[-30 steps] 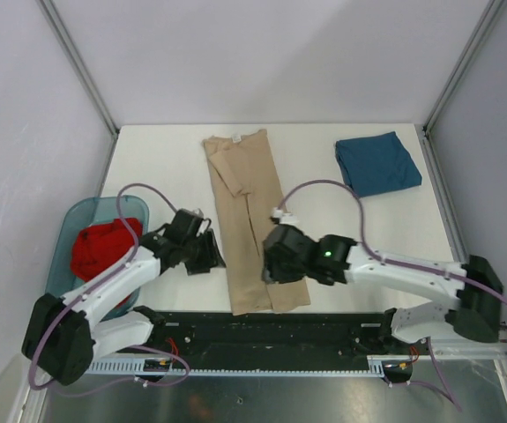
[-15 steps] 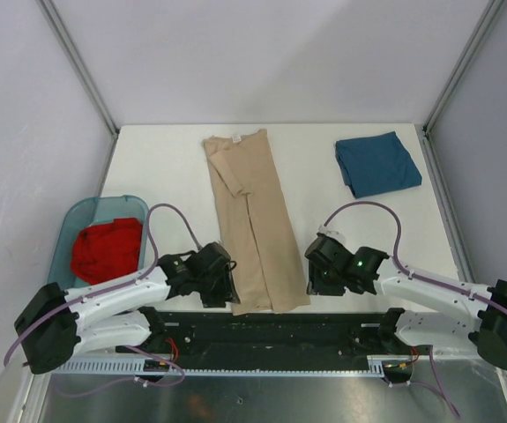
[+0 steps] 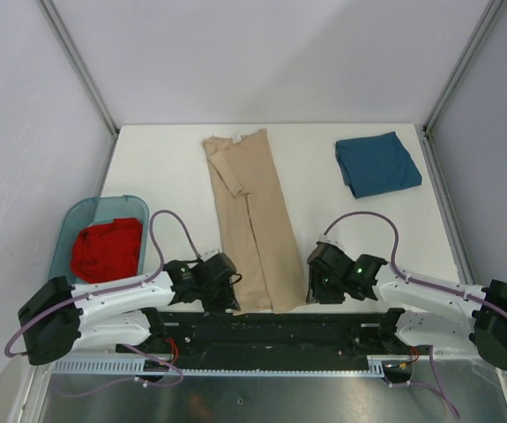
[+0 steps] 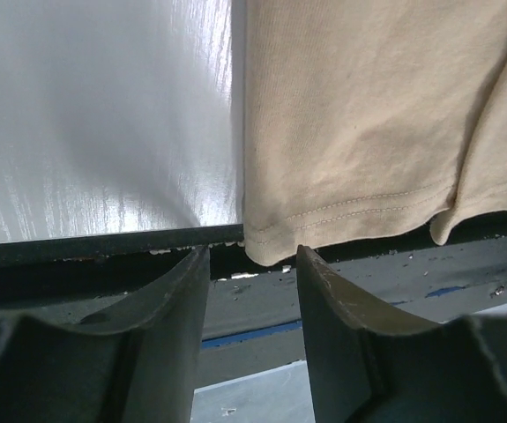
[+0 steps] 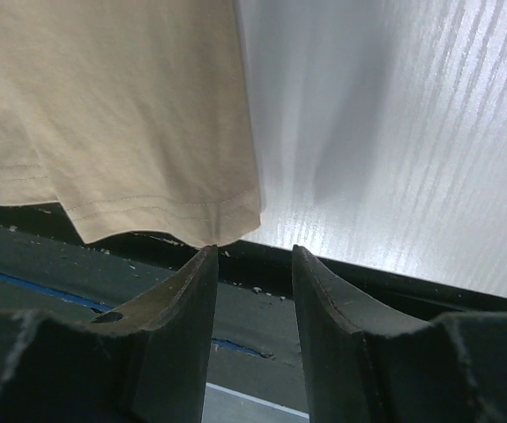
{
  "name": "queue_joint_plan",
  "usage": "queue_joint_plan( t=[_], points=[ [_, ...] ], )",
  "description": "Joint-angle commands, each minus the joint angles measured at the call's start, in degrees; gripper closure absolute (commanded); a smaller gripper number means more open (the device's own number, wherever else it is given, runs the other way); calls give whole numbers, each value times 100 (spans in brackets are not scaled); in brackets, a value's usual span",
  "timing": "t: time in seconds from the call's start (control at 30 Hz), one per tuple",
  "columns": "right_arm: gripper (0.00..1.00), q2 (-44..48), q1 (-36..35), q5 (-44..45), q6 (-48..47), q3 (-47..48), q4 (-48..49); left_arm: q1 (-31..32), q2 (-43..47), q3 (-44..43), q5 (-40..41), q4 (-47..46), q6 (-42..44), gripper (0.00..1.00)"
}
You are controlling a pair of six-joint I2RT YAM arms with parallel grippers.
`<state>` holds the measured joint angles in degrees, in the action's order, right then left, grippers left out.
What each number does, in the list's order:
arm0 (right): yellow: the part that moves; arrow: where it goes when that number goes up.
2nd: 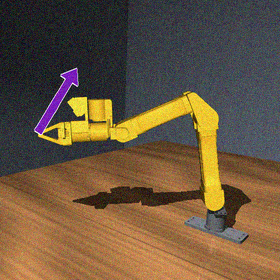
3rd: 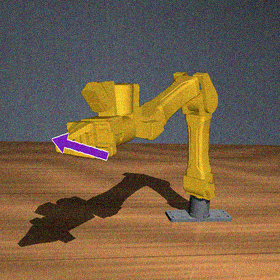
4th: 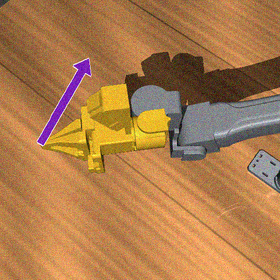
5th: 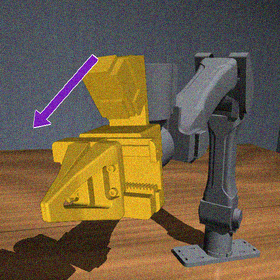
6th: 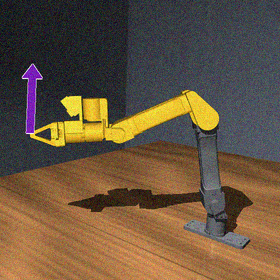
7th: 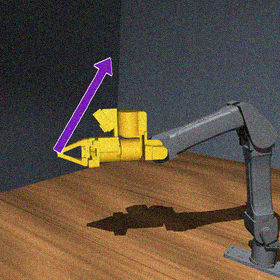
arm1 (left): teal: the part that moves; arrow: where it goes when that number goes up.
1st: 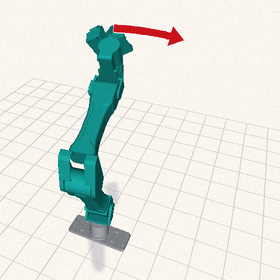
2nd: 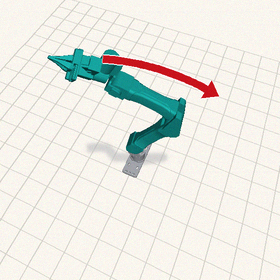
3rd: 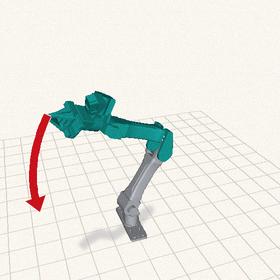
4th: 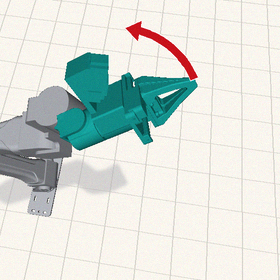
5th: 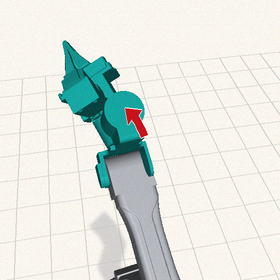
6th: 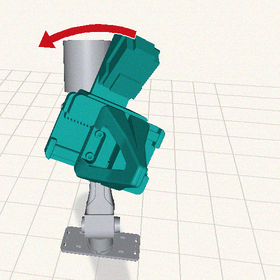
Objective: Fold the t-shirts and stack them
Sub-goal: Grab the bottom of the folded rectangular tshirt with both arms
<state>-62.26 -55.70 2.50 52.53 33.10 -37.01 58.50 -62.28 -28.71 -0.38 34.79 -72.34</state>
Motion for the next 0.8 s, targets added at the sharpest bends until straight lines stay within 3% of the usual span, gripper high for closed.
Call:
queue_joint_plan(
  t=[0.0, 0.77],
  points=[
    [56, 3, 49, -24, 104, 3, 300, 100, -113, 16, 315, -54, -353, 51],
    [58, -632, 14, 66, 225, -168, 787, 393, -231, 7, 523, -52, -793, 72]
  ],
)
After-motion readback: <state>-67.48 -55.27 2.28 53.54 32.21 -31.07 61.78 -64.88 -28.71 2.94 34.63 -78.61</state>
